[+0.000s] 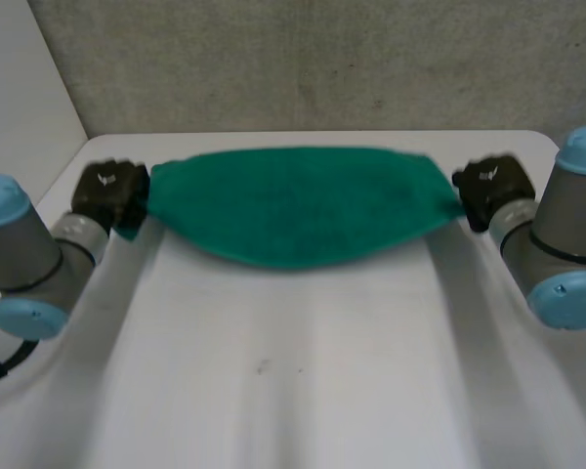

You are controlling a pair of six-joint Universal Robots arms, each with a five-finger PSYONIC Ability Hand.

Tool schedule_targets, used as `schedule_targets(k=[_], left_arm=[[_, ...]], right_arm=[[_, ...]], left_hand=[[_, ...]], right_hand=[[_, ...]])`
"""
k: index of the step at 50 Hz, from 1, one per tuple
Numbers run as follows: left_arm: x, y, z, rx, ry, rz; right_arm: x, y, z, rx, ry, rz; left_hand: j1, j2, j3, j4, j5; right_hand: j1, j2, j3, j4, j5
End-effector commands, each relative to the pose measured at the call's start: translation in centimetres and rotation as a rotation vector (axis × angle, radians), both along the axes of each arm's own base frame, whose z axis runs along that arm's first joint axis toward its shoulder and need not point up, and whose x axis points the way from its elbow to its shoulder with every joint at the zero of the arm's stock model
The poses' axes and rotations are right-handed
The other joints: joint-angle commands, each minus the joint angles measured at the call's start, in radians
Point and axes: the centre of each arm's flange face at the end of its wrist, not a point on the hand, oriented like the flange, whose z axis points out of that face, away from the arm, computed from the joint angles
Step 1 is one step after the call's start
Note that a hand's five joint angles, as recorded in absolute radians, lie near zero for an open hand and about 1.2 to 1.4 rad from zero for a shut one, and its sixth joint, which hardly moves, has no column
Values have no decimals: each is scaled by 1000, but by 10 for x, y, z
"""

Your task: Fold the towel.

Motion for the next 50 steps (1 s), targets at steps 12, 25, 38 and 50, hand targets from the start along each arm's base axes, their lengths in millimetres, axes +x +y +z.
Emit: schedule_targets(k=[12, 25, 38, 50], left_arm=[[33, 158, -6, 594, -524, -159], [9, 65, 0, 224, -438, -82], [-26, -16, -24, 111, -344, -33], [-33, -48, -43, 16, -330, 18]], right_arm=[[-64, 124, -3, 468, 612, 160], [-41, 46, -18, 324, 393, 50], [-7, -48, -32, 26, 295, -30], [11, -88, -58, -77, 276, -45]], left_hand=[[272, 198, 205, 201, 253], [272, 198, 205, 201, 253], [272, 198, 205, 201, 253], [272, 198, 205, 201, 253]], right_hand=[[417, 223, 211, 204, 219], [417, 223, 211, 204, 219], [417, 223, 211, 204, 219], [417, 223, 211, 204, 219]])
